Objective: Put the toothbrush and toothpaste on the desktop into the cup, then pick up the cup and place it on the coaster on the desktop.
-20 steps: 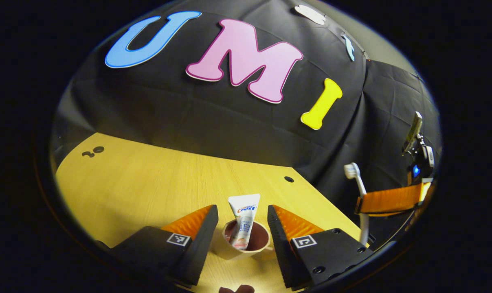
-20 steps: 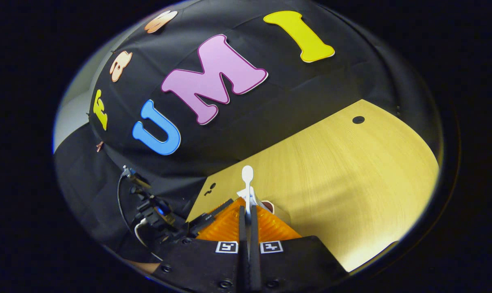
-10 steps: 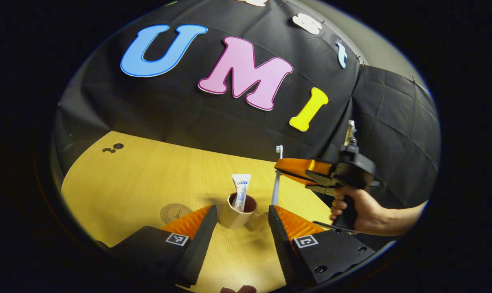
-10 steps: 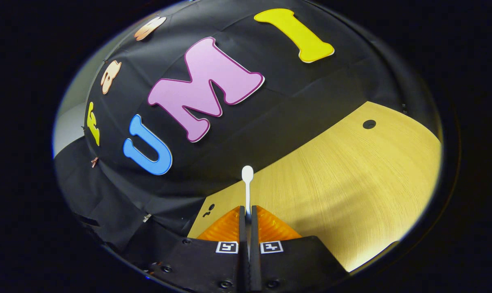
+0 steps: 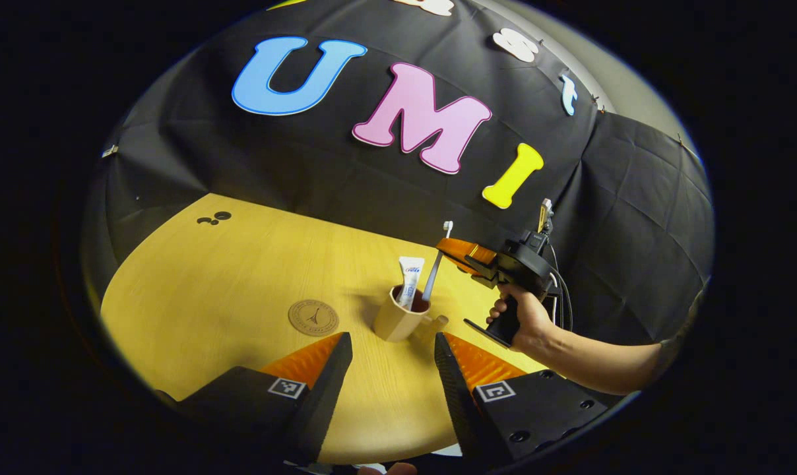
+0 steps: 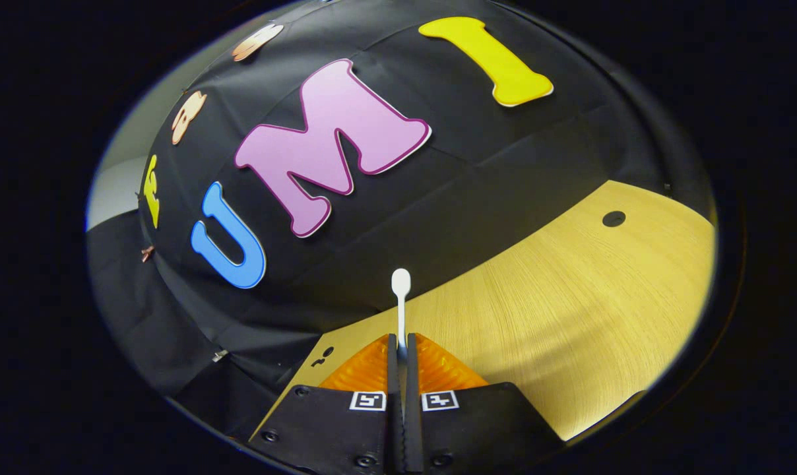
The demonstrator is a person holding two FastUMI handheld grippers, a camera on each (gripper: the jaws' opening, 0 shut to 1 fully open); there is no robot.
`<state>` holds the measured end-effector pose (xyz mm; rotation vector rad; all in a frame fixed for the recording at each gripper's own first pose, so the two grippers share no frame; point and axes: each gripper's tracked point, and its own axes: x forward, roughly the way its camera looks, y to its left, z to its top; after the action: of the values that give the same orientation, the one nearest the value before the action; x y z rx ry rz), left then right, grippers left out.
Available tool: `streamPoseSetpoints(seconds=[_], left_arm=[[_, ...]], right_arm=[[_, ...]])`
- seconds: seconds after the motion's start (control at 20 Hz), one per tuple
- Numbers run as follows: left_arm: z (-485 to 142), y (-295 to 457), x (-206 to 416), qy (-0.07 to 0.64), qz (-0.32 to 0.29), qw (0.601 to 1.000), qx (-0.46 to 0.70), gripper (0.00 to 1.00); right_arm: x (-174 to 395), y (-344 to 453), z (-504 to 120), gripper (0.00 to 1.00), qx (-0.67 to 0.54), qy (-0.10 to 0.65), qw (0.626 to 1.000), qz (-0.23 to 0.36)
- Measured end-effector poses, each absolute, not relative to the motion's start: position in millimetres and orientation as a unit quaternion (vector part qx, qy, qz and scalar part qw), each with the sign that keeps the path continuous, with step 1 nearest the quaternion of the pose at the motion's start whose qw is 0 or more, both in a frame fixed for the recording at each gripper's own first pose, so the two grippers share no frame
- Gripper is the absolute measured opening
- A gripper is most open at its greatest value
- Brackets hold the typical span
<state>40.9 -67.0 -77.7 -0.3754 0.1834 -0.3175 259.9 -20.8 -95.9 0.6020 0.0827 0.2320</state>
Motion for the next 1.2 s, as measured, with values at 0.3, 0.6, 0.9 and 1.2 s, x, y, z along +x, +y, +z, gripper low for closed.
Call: streamPoseSetpoints(seconds=[0.3,0.6,0.9,1.2], left_arm=[[-107,-51,22,0.111,-0.135,0.967,-0.187,0.78],[-121,-39,7,0.115,-0.110,0.972,-0.174,0.78],[-123,-37,10,0.117,-0.100,0.972,-0.176,0.78],[-109,-42,19,0.108,-0.100,0.974,-0.169,0.79]], right_arm=[[259,-8,-122,0.05,0.230,0.027,0.964,0.127],[248,2,-141,0.07,0.198,0.037,0.971,0.129],[228,-3,-144,0.18,0.186,0.056,0.972,0.133],[189,-9,-152,0.30,0.182,0.115,0.965,0.150]])
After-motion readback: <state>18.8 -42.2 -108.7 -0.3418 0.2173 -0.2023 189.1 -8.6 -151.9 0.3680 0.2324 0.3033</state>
